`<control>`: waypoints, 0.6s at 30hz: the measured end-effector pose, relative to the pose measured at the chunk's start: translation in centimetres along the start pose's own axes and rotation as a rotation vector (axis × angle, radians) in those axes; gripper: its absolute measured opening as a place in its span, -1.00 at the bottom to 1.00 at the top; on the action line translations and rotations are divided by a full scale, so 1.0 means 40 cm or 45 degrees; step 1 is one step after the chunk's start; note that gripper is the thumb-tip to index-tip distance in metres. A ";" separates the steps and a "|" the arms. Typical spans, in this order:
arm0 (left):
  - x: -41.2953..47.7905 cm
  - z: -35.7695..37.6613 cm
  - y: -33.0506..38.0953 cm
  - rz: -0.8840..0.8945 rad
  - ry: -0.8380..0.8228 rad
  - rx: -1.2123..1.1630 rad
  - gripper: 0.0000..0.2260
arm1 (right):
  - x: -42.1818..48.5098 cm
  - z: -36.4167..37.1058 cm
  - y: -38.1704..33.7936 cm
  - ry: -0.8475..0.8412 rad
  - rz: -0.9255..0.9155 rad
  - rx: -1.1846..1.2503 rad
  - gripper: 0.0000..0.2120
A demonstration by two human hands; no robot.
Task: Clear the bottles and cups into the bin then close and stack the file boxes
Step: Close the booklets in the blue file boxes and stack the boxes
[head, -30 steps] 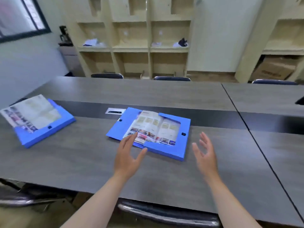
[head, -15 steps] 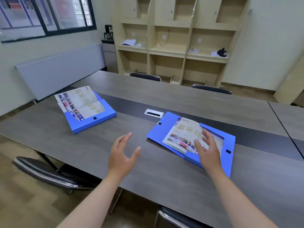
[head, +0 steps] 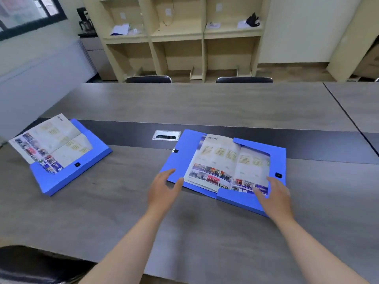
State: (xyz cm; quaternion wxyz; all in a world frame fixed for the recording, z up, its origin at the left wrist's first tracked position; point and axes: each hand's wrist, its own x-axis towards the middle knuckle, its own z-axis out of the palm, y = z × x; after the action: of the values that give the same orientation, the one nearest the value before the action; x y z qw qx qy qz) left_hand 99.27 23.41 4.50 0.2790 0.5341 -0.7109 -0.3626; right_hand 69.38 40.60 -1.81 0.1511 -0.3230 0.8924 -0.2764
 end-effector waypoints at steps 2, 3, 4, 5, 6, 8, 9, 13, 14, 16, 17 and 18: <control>0.054 0.060 0.014 -0.083 -0.055 -0.009 -0.63 | 0.048 0.007 0.064 0.031 0.078 -0.074 -0.29; 0.071 0.073 0.017 -0.106 -0.074 -0.020 -0.62 | 0.057 0.008 0.079 0.040 0.092 -0.102 -0.26; 0.094 0.104 0.015 -0.133 -0.101 -0.024 -0.61 | 0.073 0.011 0.102 0.040 0.140 -0.113 -0.24; 0.114 0.123 0.012 -0.155 -0.113 -0.031 -0.61 | 0.085 0.012 0.110 0.032 0.179 -0.094 -0.22; 0.132 0.149 0.003 -0.183 -0.128 -0.034 -0.62 | 0.090 0.018 0.119 0.015 0.231 -0.058 -0.19; 0.160 0.184 -0.014 -0.239 -0.147 -0.008 -0.64 | 0.091 0.038 0.123 -0.002 0.316 0.043 -0.15; 0.173 0.199 -0.021 -0.262 -0.161 0.015 -0.64 | 0.091 0.048 0.122 -0.001 0.342 0.081 -0.13; 0.226 0.237 -0.055 -0.334 -0.212 0.107 -0.52 | 0.085 0.083 0.113 0.084 0.379 0.164 -0.17; 0.237 0.242 -0.062 -0.351 -0.218 0.123 -0.48 | 0.087 0.087 0.111 0.104 0.398 0.182 -0.19; 0.254 0.250 -0.080 -0.365 -0.232 0.171 -0.43 | 0.088 0.091 0.108 0.128 0.447 0.221 -0.21; 0.262 0.254 -0.091 -0.358 -0.248 0.200 -0.42 | 0.086 0.092 0.107 0.134 0.464 0.234 -0.22; 0.270 0.257 -0.103 -0.351 -0.270 0.226 -0.41 | 0.085 0.093 0.103 0.144 0.478 0.242 -0.23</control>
State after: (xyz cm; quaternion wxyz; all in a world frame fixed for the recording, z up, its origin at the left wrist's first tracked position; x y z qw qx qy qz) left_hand 90.54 14.59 -4.74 0.1021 0.6078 -0.6856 -0.3876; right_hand 66.47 39.51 -7.53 0.1795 -0.1194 0.9139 -0.3440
